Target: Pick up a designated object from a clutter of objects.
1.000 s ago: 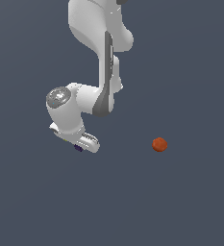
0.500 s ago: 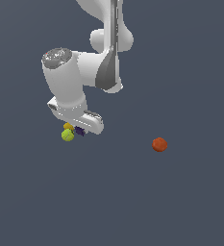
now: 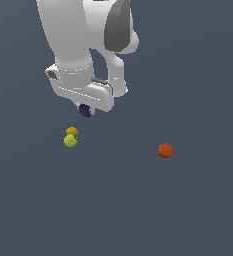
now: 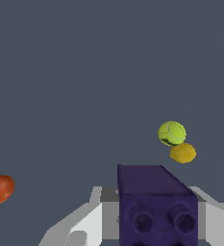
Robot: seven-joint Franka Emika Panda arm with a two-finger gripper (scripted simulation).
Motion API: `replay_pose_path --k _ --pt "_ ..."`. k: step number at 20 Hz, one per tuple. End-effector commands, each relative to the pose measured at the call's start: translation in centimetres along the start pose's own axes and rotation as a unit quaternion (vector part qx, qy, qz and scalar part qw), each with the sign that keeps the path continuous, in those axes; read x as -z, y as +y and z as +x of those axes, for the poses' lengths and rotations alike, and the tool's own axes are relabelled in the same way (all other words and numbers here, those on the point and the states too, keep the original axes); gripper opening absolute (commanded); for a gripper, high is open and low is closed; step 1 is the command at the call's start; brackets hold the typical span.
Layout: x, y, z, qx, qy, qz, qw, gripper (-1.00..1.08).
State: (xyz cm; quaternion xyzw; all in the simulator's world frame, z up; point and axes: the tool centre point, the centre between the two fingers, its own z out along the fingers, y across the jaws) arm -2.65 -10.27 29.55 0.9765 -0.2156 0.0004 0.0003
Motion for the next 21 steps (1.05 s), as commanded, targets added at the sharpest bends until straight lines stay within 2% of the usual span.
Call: replay_pose_path --k 1,11,21 --pt "2.5 -0.2 -0.9 0.0 0.0 0.0 1.0 -1.0" --pt "10.0 -0.8 -3.3 0.0 0.0 0.0 1.0 -1.0" --pt "12.3 -1.2 -3.8 0.0 0.0 0.0 1.0 -1.0"
